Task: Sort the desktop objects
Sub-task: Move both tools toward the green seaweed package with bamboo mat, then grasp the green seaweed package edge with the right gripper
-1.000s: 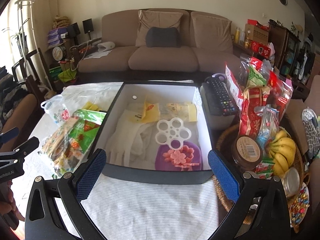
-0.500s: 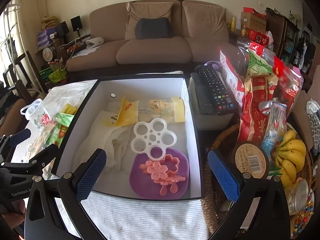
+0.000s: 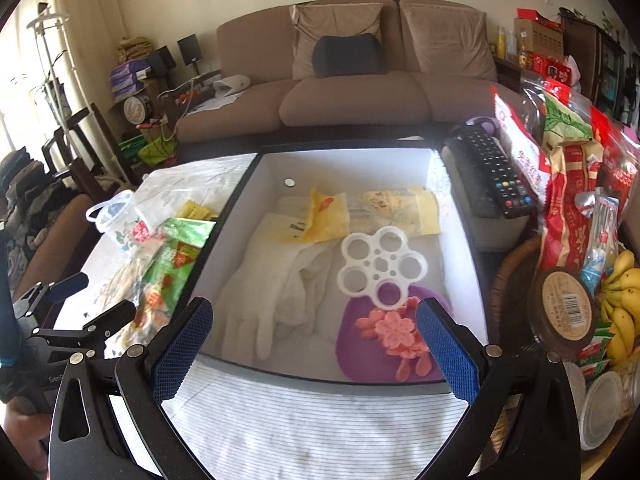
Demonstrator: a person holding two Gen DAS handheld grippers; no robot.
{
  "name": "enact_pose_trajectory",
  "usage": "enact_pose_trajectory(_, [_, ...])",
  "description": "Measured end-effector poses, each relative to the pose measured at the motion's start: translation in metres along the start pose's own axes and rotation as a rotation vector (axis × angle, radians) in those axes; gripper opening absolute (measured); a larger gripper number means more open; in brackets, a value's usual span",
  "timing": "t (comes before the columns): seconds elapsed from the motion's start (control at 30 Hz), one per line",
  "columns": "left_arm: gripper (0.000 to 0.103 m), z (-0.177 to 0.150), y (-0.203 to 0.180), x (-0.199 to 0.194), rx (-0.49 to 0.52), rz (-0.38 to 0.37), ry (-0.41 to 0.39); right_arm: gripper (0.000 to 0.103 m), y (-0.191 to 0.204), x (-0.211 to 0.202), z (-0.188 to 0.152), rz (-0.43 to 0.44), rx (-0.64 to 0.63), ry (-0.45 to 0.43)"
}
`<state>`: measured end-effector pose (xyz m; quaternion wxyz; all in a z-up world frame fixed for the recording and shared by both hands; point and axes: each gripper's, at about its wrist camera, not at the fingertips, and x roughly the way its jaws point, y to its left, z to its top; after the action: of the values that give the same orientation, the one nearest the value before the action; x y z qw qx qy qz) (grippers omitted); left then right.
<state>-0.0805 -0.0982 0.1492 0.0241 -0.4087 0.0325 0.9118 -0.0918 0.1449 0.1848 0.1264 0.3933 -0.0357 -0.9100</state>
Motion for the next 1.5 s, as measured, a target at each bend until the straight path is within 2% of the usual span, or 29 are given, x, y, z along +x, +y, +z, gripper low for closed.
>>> enact_pose_trajectory(0.17, [0.103,-0.028,0.078,-0.003,-0.035,0.065,0.020,0.103,0.055,0.004,-0.011,0.095,-0.032,0.008])
enact_pose_trajectory(0.33, [0.103,-0.047,0.134,-0.007,-0.102,0.099,0.029,0.103,0.111,0.018,-0.020,0.144,-0.057,0.030])
enact_pose_trajectory(0.5, [0.103,-0.053,0.159,-0.009,-0.111,0.104,0.024,0.103,0.160,0.035,-0.028,0.176,-0.084,0.050])
enact_pose_trajectory(0.7, [0.103,-0.054,0.176,-0.003,-0.116,0.084,0.015,0.103,0.198,0.052,-0.036,0.196,-0.086,0.068])
enact_pose_trajectory(0.9, [0.103,-0.057,0.188,0.024,-0.089,0.016,0.040,0.103,0.197,0.071,-0.062,0.262,0.007,0.098])
enact_pose_trajectory(1.07, [0.103,-0.062,0.199,0.054,-0.102,-0.060,0.085,0.103,0.183,0.099,-0.081,0.276,0.098,0.162])
enact_pose_trajectory(1.3, [0.103,-0.055,0.212,0.091,-0.130,-0.102,0.140,0.103,0.167,0.125,-0.092,0.256,0.222,0.137])
enact_pose_trajectory(1.4, [0.102,-0.055,0.217,0.104,-0.151,-0.107,0.165,0.092,0.157,0.132,-0.096,0.256,0.304,0.119])
enact_pose_trajectory(1.47, [0.099,-0.059,0.220,0.111,-0.174,-0.126,0.186,0.069,0.155,0.138,-0.099,0.270,0.330,0.132])
enact_pose_trajectory(1.5, [0.094,-0.062,0.222,0.113,-0.187,-0.143,0.189,0.062,0.157,0.141,-0.101,0.268,0.325,0.147])
